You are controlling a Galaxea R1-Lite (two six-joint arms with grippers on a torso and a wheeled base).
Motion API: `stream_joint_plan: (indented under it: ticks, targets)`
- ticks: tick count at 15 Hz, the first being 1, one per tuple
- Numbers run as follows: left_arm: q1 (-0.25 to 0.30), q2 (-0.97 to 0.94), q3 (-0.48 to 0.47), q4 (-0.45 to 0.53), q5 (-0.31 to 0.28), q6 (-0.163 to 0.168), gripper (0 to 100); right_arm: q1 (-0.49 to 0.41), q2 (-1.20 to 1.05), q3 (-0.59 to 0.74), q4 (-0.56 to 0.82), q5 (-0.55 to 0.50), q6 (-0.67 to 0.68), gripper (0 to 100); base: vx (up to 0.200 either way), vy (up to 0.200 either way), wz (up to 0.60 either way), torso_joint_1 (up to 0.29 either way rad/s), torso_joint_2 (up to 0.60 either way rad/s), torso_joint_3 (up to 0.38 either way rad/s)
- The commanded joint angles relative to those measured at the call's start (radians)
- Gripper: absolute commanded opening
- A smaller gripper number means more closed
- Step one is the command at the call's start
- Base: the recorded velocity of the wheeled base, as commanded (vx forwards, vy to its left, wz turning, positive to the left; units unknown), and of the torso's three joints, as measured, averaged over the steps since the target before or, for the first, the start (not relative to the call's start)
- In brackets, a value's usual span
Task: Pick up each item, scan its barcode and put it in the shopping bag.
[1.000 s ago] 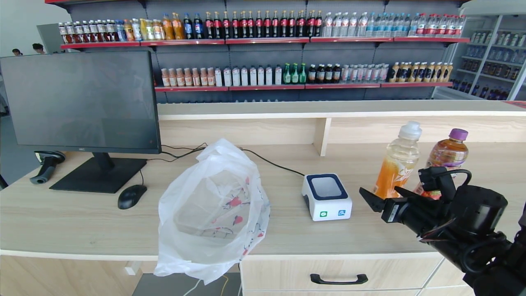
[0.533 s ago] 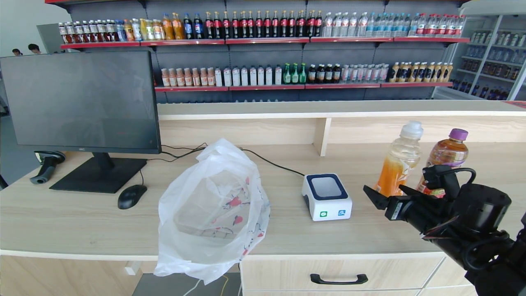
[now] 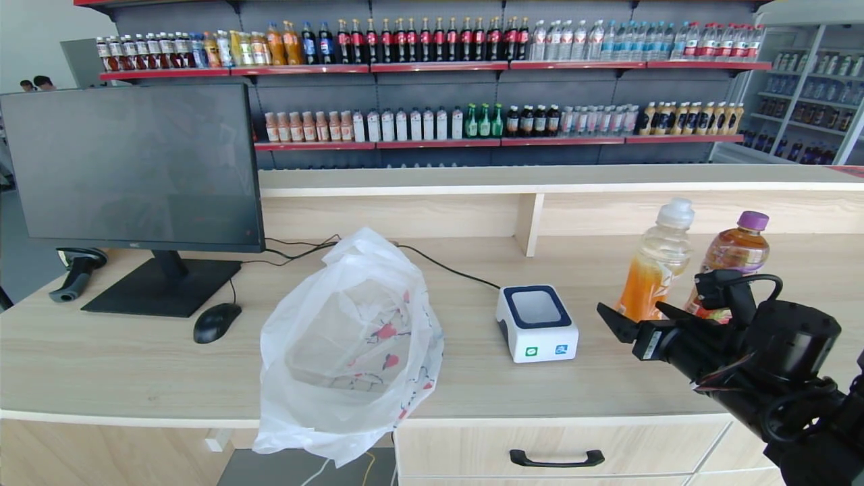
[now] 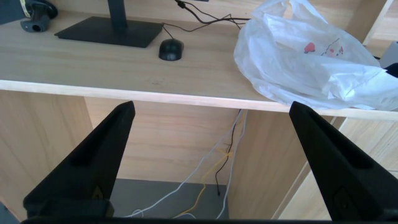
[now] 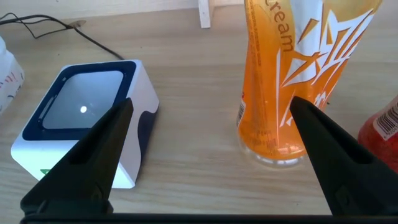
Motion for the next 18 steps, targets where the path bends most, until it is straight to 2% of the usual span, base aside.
stream_joint_plan:
  ticks: [1,9,12,14,18]
  targets:
    - [0.0,0.0,0.0,0.0,0.0,0.0,100,-0.005,0.002,-0.006,-0.001,0.0,0.0,100,0.0,0.0,0.0,0.0,0.0,0.0]
    - [0.0,0.0,0.0,0.0,0.0,0.0,100,-0.036,0.004,-0.021,-0.001,0.0,-0.02,100,0.0,0.0,0.0,0.0,0.0,0.0]
    - [0.0,0.0,0.0,0.0,0.0,0.0,100,-0.064,0.004,-0.041,-0.001,-0.001,-0.052,100,0.0,0.0,0.0,0.0,0.0,0.0]
    - [0.0,0.0,0.0,0.0,0.0,0.0,100,-0.117,-0.002,-0.038,-0.001,0.0,-0.08,100,0.0,0.0,0.0,0.0,0.0,0.0]
    - [0.0,0.0,0.0,0.0,0.0,0.0,100,-0.127,-0.007,-0.037,-0.001,0.0,-0.08,100,0.0,0.0,0.0,0.0,0.0,0.0]
